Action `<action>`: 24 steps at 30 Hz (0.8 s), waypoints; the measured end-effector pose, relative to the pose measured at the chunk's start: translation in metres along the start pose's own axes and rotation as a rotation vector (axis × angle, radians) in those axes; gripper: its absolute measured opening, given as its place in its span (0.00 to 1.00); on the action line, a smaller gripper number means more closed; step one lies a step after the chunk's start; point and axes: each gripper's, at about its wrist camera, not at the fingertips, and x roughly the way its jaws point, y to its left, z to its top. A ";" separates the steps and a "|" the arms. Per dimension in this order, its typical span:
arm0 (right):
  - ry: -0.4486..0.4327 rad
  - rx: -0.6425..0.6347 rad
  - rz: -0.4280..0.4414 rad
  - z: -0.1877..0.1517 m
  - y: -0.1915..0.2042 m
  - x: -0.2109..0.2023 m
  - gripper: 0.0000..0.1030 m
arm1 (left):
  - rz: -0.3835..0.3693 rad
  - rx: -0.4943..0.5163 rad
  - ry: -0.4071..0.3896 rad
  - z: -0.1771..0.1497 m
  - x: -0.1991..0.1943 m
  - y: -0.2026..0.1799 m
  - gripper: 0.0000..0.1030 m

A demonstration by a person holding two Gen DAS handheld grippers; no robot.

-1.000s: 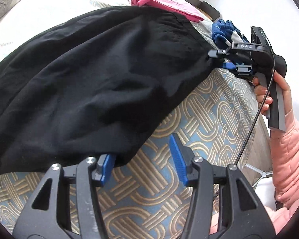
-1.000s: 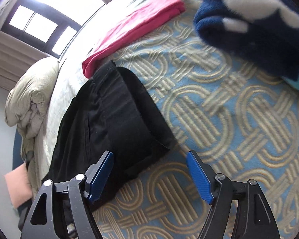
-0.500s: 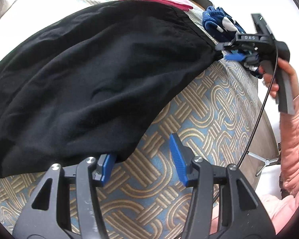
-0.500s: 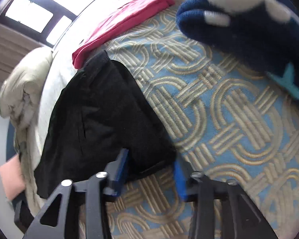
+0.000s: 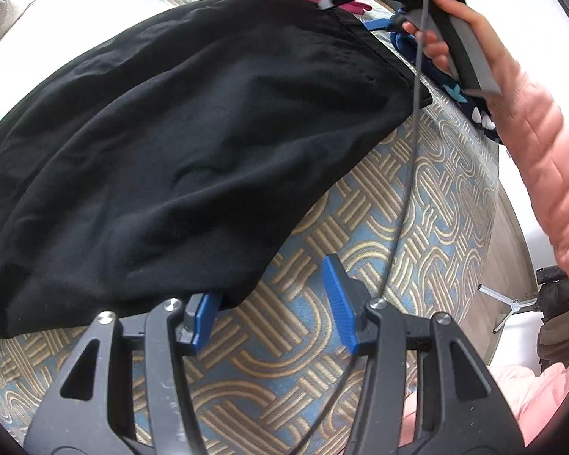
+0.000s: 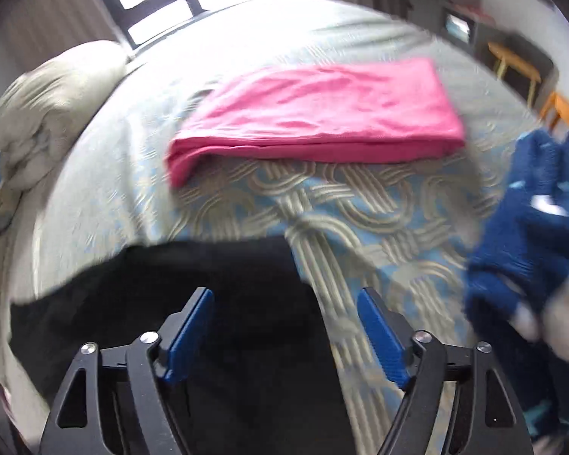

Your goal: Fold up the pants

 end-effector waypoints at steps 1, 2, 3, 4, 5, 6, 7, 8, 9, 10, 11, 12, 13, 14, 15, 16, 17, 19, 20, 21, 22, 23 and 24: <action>0.031 0.017 0.049 0.003 -0.001 0.009 0.65 | 0.000 0.002 0.002 0.001 0.001 -0.001 0.52; 0.042 0.020 0.045 0.005 0.001 0.012 0.48 | -0.001 0.006 0.002 0.001 0.001 -0.001 0.52; 0.040 0.025 0.012 0.005 0.003 0.011 0.44 | -0.002 0.019 0.002 0.001 0.001 -0.003 0.52; 0.031 0.026 -0.030 0.005 0.009 0.006 0.33 | -0.006 0.033 0.003 0.001 0.001 -0.005 0.53; 0.014 0.022 -0.065 0.005 0.013 0.002 0.28 | -0.011 0.058 0.003 0.001 0.001 -0.009 0.54; -0.022 0.010 -0.108 0.005 0.018 -0.002 0.26 | -0.010 0.075 0.002 0.002 0.002 -0.012 0.55; -0.056 -0.010 -0.139 0.009 0.021 -0.002 0.26 | -0.003 0.096 0.001 0.002 0.004 -0.016 0.57; -0.054 -0.028 -0.138 0.013 0.021 0.003 0.27 | 0.004 0.110 0.004 0.002 0.006 -0.019 0.59; -0.037 -0.049 -0.128 0.016 0.020 0.012 0.29 | 0.014 0.119 0.011 0.003 0.009 -0.021 0.59; -0.004 -0.068 -0.140 0.019 0.017 0.025 0.37 | 0.019 0.119 0.015 0.003 0.011 -0.021 0.59; -0.008 -0.063 -0.143 0.019 0.014 0.027 0.45 | 0.017 0.114 0.016 0.003 0.012 -0.021 0.59; -0.017 -0.060 -0.130 0.019 0.013 0.025 0.46 | 0.008 0.103 0.011 0.004 0.011 -0.019 0.59; -0.025 -0.062 -0.111 0.017 0.012 0.019 0.49 | 0.000 0.091 0.008 0.005 0.010 -0.018 0.59; -0.033 -0.064 -0.109 0.015 0.010 0.013 0.54 | -0.009 0.077 0.007 0.005 0.009 -0.016 0.59; -0.045 -0.064 -0.111 0.012 0.008 0.003 0.58 | -0.016 0.062 0.008 0.006 0.008 -0.013 0.59; -0.060 -0.061 -0.108 0.008 0.001 -0.012 0.62 | -0.019 0.053 0.009 0.007 0.007 -0.011 0.59; -0.081 -0.055 -0.107 0.003 -0.001 -0.023 0.63 | -0.022 0.045 0.008 0.007 0.006 -0.009 0.59; -0.096 -0.042 -0.092 -0.011 -0.007 -0.044 0.66 | -0.019 0.032 -0.002 0.006 0.000 -0.007 0.59; -0.091 -0.038 -0.070 -0.019 -0.009 -0.051 0.66 | -0.016 0.024 -0.016 0.004 -0.005 -0.003 0.59; -0.079 -0.041 -0.041 -0.029 -0.011 -0.055 0.67 | -0.013 0.012 -0.029 0.003 -0.011 0.000 0.59; -0.060 -0.049 -0.028 -0.036 -0.011 -0.055 0.68 | -0.011 0.001 -0.038 0.002 -0.015 0.005 0.59; -0.042 -0.059 -0.027 -0.048 -0.013 -0.059 0.68 | -0.012 -0.021 -0.051 -0.001 -0.023 0.013 0.59; -0.021 -0.067 -0.035 -0.055 -0.014 -0.058 0.68 | -0.010 -0.041 -0.061 -0.004 -0.029 0.020 0.59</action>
